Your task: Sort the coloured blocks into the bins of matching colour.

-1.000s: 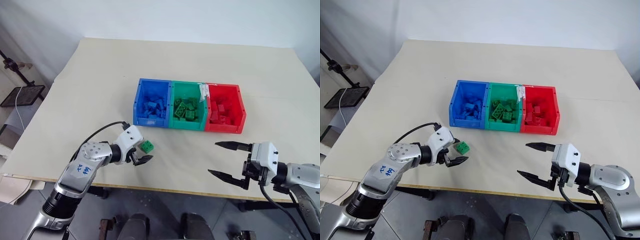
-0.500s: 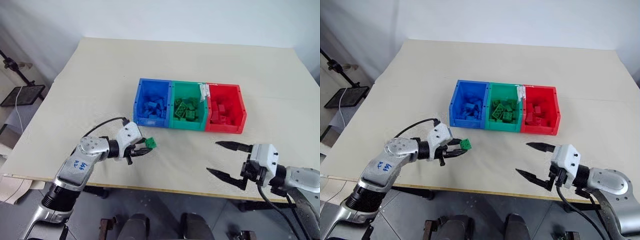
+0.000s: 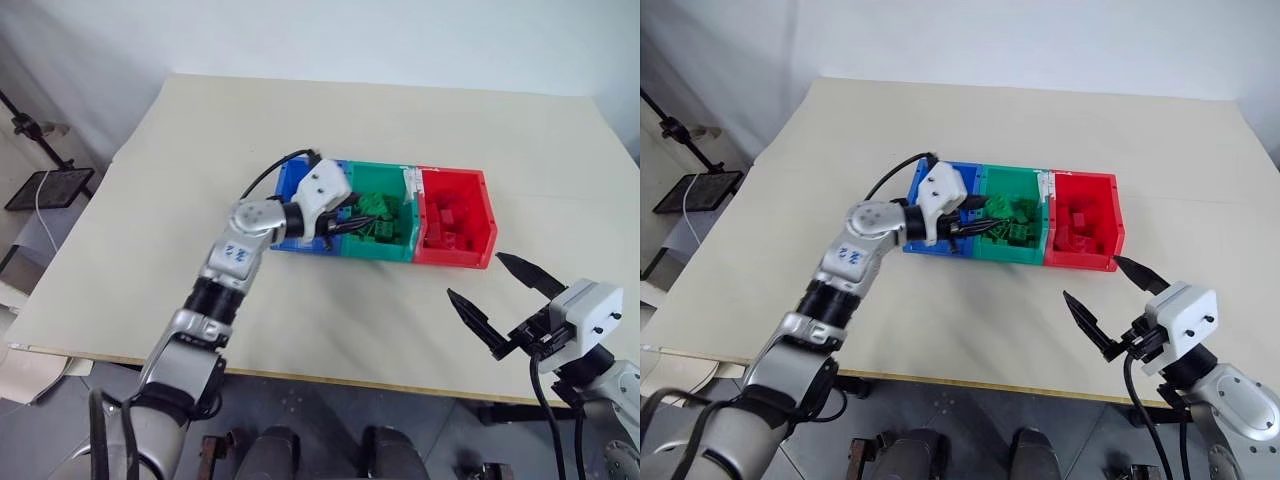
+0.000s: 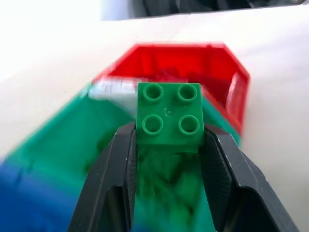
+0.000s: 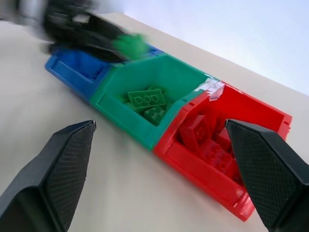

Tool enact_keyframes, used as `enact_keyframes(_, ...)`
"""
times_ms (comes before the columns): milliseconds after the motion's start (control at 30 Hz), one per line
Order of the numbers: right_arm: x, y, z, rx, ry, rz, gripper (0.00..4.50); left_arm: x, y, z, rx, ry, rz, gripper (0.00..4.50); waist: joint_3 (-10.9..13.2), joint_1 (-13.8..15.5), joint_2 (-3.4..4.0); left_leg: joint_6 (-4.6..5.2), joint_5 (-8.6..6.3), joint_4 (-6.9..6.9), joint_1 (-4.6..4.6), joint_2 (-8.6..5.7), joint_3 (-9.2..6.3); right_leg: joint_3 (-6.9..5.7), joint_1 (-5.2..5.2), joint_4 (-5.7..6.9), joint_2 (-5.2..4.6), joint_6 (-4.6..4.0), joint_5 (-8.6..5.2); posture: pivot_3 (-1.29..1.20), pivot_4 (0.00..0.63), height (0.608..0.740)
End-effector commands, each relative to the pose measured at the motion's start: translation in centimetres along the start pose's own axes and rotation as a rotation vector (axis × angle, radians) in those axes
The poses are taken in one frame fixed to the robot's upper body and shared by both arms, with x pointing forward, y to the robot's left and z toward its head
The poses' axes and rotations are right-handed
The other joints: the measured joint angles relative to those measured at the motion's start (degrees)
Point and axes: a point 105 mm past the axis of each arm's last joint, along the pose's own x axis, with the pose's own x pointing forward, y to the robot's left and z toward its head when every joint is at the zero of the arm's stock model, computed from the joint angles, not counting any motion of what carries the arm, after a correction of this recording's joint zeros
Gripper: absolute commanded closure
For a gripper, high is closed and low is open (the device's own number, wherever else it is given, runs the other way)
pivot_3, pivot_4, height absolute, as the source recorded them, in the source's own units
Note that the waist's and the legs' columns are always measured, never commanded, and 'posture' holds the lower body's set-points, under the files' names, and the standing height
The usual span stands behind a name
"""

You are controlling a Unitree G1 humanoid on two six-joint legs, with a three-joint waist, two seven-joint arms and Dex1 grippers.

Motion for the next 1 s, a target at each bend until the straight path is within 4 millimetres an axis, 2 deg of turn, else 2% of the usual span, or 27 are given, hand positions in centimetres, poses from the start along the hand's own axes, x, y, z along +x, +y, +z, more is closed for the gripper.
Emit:
enact_keyframes(33,-0.3,0.6,1.0,-0.028,-0.018,-0.007,0.00,1.3,0.0,0.4,0.035,-0.005,-0.028,3.04,0.0,-0.5,0.00,0.00,0.00,-0.03,0.02,0.00,0.02,0.01,0.00,0.00,0.00,0.00,0.00,0.00,0.150,0.740)
enact_keyframes(133,-0.6,0.9,1.2,-0.024,-0.013,-0.019,0.00,1.7,-0.1,0.4,0.015,-0.011,-0.046,2.06,0.0,-0.8,0.00,0.01,0.00,-0.08,0.04,0.02,0.04,0.00,-0.02,0.00,0.01,0.00,0.00,0.00,0.150,0.740)
enact_keyframes(200,-0.7,1.0,1.2,-0.022,-0.011,-0.020,0.00,1.2,0.3,0.7,0.044,-0.024,-0.031,1.45,0.0,-0.8,0.00,0.01,0.00,-0.08,0.04,0.05,0.05,0.00,-0.04,0.01,0.02,0.00,0.00,0.00,0.150,0.740)
enact_keyframes(333,-0.7,1.2,1.2,-0.023,-0.010,0.014,0.00,-1.0,1.3,3.0,0.035,-0.131,0.008,0.18,0.0,-0.7,0.00,0.01,0.00,-0.07,0.03,0.06,0.03,0.03,-0.05,0.01,0.02,0.00,0.00,0.00,0.150,0.740)
enact_keyframes(367,-0.7,1.1,1.1,-0.032,-0.003,0.039,0.00,-2.0,1.7,3.3,0.013,-0.140,0.017,0.04,0.0,-0.7,0.00,0.01,0.00,-0.07,0.04,0.08,-0.02,0.05,-0.06,0.01,0.02,0.00,0.00,0.00,0.150,0.740)
enact_keyframes(400,-0.6,0.9,1.1,-0.036,0.002,0.056,0.00,-2.9,1.9,3.1,0.001,-0.131,0.022,0.04,0.0,-0.7,0.01,0.01,0.00,-0.07,0.03,0.09,-0.10,0.05,-0.06,0.01,0.02,0.00,0.00,0.00,0.150,0.740)
enact_keyframes(500,-0.2,0.2,0.7,-0.037,0.025,0.134,0.00,-7.1,1.8,0.5,0.027,-0.034,0.003,0.04,0.0,-1.1,0.05,0.01,0.00,-0.07,0.11,0.11,-0.20,0.10,-0.05,0.02,0.02,0.00,0.00,0.00,0.150,0.740)
enact_keyframes(567,0.1,0.0,0.3,-0.036,0.046,0.209,0.00,-9.9,1.5,-0.5,0.045,0.006,-0.012,0.04,-0.1,-1.6,0.09,0.01,0.00,-0.10,0.21,0.13,-0.21,0.15,-0.04,0.04,0.02,0.00,0.00,0.00,0.150,0.740)
enact_keyframes(600,0.2,0.1,0.2,-0.035,0.059,0.258,0.00,-11.5,1.2,-1.1,0.047,0.034,-0.025,0.04,0.0,-1.6,0.09,0.01,0.00,-0.11,0.21,0.14,-0.25,0.14,-0.04,0.07,0.02,0.00,0.00,0.00,0.150,0.740)
enact_keyframes(633,0.4,0.3,-0.1,-0.027,0.078,0.336,0.00,-14.5,0.2,-2.6,0.062,0.103,-0.080,0.04,0.0,-1.8,0.09,0.00,0.00,-0.10,0.17,0.17,-0.32,0.09,-0.04,0.06,0.05,0.00,0.00,0.00,0.150,0.740)
enact_keyframes(700,0.6,0.3,-0.6,-0.021,0.101,0.430,0.00,-18.5,-1.1,-4.6,0.066,0.221,-0.141,0.04,0.0,-2.3,0.08,0.00,0.00,-0.09,0.14,0.20,-0.34,0.09,-0.05,0.01,0.05,-0.01,0.00,0.00,0.150,0.740)
enact_keyframes(800,1.2,-0.3,-1.2,-0.041,0.118,0.493,0.00,-22.8,-1.2,-6.9,0.006,0.334,-0.082,0.04,0.0,-2.0,0.06,-0.01,-0.01,-0.13,0.14,0.22,-0.40,0.05,-0.02,-0.07,0.05,-0.01,0.00,0.00,0.150,0.740)
enact_keyframes(867,1.7,-0.6,-1.5,-0.045,0.116,0.504,0.00,-23.6,-1.3,-7.0,-0.019,0.339,-0.063,0.04,0.0,-1.0,0.06,0.01,0.00,-0.09,0.10,0.24,-0.51,0.02,0.03,-0.10,-0.04,-0.01,0.00,0.00,0.150,0.740)
enact_keyframes(1000,2.2,-0.6,-1.8,-0.042,0.101,0.498,0.00,-23.1,-0.8,-6.7,-0.026,0.308,0.013,0.04,0.0,0.0,0.06,0.16,0.06,0.00,-0.01,0.04,-0.73,0.01,0.10,-0.04,-0.32,0.05,0.03,0.00,0.150,0.740)
